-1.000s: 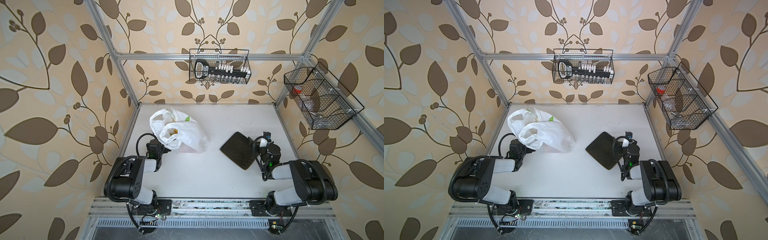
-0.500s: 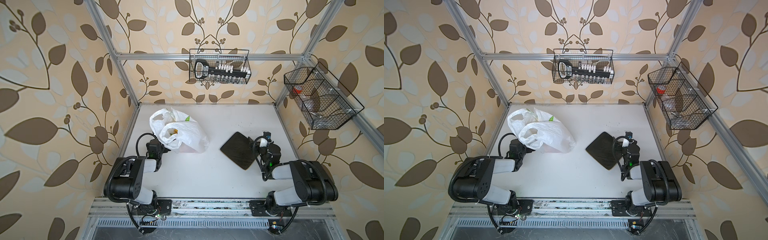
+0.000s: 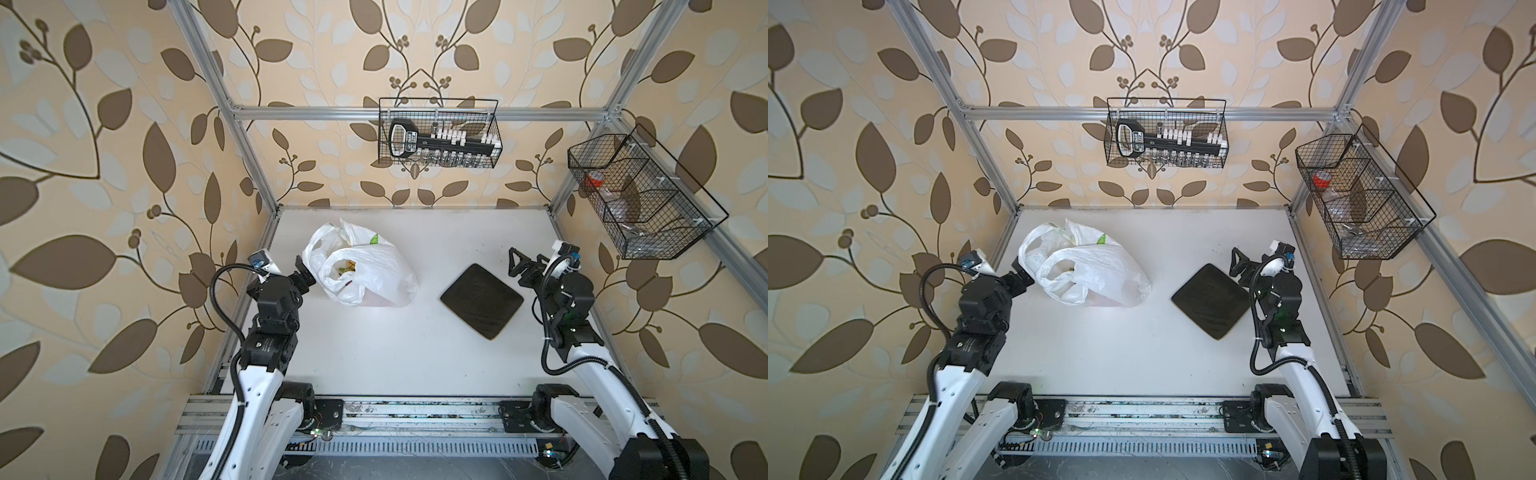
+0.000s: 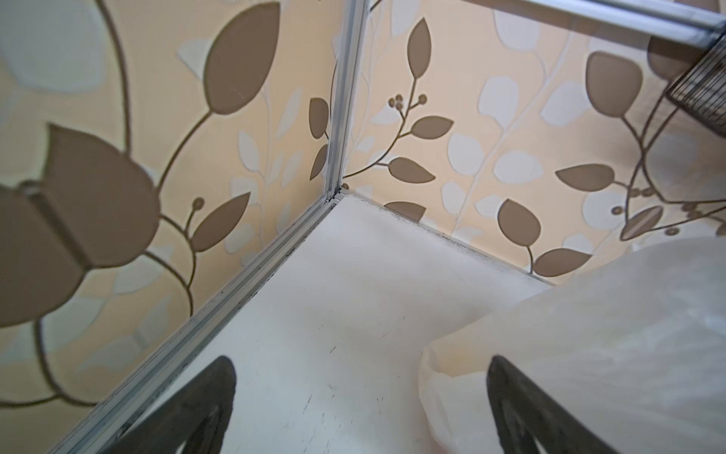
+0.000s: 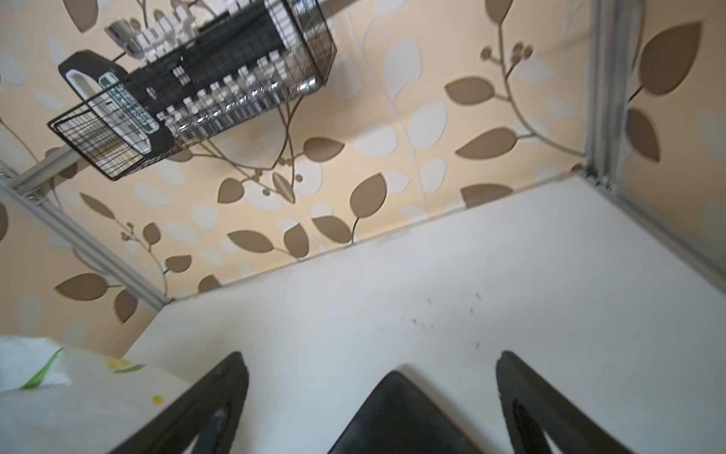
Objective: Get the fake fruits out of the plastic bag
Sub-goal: 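Reach both grippers to the white bag's handles and grasp them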
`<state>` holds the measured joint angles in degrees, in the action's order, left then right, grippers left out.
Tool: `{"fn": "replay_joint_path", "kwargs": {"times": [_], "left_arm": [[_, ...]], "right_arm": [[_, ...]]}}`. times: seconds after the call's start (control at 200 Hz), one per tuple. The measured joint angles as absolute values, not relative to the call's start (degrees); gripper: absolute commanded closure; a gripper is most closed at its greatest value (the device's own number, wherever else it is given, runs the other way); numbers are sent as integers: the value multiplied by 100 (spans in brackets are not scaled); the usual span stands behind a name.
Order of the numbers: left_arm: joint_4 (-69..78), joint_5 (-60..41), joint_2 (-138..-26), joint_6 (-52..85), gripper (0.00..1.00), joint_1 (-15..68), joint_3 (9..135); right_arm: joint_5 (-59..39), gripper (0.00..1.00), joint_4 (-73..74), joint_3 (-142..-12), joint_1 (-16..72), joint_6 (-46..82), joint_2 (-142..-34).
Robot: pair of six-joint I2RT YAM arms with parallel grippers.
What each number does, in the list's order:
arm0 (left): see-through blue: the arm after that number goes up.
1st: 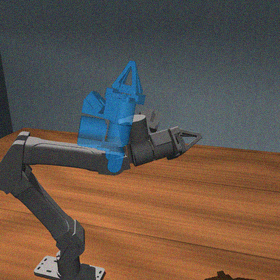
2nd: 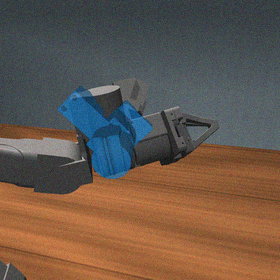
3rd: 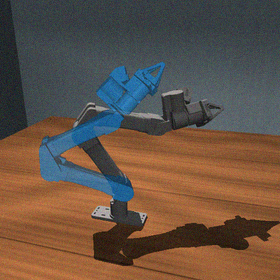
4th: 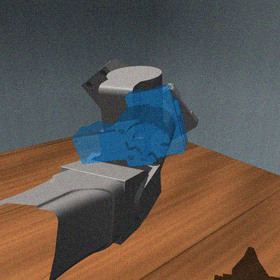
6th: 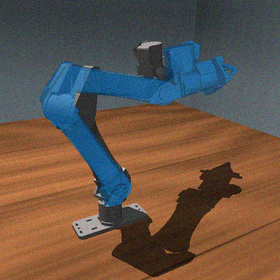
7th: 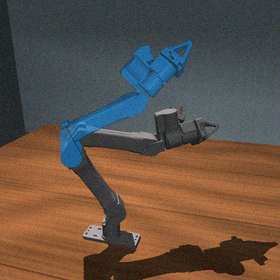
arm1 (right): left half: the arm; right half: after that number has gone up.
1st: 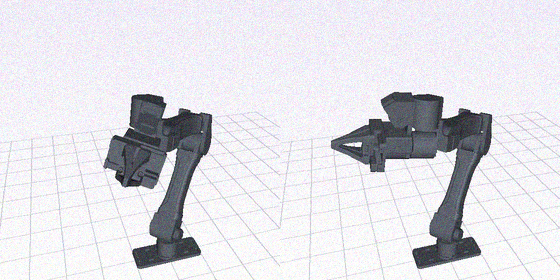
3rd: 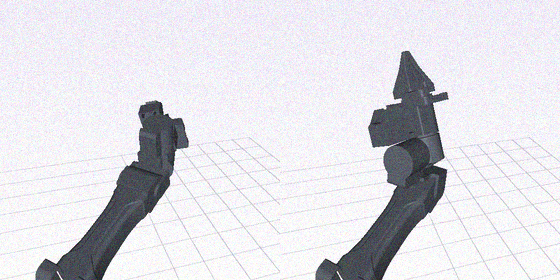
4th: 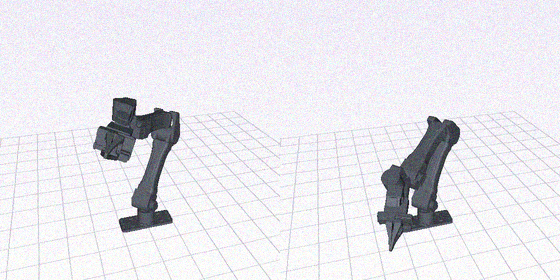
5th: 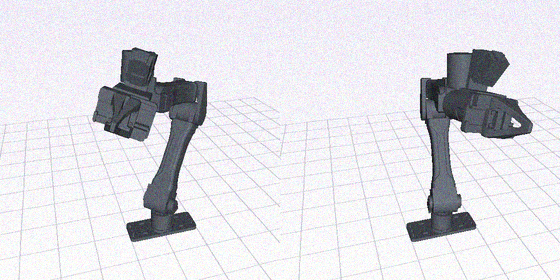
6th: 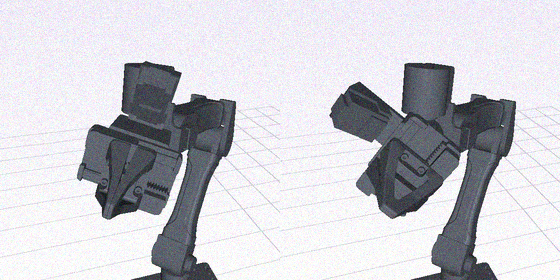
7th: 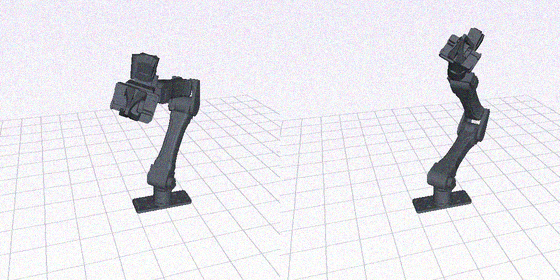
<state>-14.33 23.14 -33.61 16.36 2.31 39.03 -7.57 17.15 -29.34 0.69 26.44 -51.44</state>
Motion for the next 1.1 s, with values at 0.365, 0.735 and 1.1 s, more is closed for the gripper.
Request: {"fn": "replay_joint_path", "kwargs": {"times": [0.365, 0.735, 1.1], "left_arm": [[-4753, 1420, -4136, 1804, 1, 231, 7450], [-5533, 504, -5561, 1492, 1, 231, 8108], [-5251, 27, -6119, 1131, 24, 231, 8075]], "right_arm": [[-370, 1, 429, -5529, 4392, 1645, -6473], [235, 2, -193, -8359, 6407, -1094, -9251], [1116, 86, -709, -9288, 6584, -1992, -10521]]}}
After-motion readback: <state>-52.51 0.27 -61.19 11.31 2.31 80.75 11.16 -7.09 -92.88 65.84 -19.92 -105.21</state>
